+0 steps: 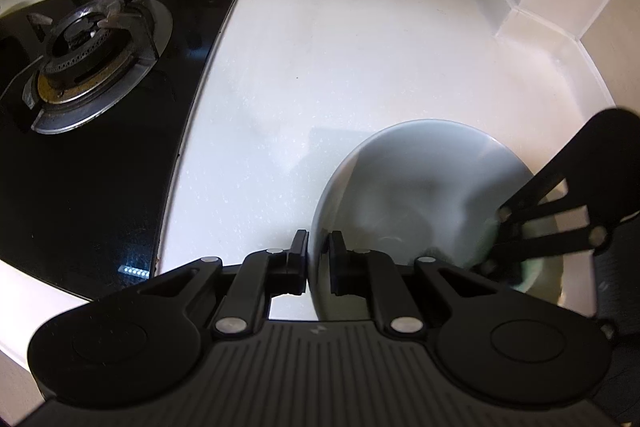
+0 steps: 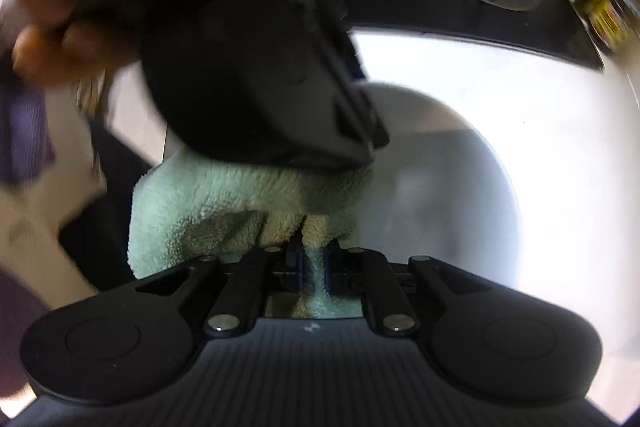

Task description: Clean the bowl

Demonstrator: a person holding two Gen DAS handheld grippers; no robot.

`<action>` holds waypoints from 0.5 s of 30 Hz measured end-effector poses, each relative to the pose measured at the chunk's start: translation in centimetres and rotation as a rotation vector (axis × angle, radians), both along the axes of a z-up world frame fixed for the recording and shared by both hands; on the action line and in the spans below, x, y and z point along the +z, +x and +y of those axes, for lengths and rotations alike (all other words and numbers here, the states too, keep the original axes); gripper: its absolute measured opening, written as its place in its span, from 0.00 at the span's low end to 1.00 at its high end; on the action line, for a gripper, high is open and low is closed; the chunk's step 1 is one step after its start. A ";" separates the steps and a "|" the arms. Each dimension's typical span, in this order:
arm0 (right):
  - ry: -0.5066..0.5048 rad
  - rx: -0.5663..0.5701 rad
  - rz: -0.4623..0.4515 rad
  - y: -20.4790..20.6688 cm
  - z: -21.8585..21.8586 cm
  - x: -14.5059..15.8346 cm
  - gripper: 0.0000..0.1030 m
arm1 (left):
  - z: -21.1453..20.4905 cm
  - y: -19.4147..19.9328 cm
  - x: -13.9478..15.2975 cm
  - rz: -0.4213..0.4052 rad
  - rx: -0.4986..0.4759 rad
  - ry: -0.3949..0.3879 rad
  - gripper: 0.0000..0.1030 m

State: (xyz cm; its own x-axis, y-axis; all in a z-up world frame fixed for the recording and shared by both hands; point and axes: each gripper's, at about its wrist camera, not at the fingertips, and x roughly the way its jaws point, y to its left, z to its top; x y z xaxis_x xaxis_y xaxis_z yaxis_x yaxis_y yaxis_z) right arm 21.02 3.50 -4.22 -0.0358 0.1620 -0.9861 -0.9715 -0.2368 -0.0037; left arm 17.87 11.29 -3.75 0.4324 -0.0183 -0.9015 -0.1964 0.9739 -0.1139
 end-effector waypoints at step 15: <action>0.169 -0.363 -0.108 2.2 -1.0 3.9 0.08 | -0.5 -0.4 0.0 -0.016 -0.010 0.008 0.08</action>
State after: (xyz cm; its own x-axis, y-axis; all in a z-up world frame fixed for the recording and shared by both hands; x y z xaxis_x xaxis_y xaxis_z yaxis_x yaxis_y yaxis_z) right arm 23.27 2.47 -0.36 0.1561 0.3051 -0.9394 -0.9837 0.1338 -0.1200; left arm 17.45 10.83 -3.73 0.4465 -0.0155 -0.8946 -0.1845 0.9768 -0.1090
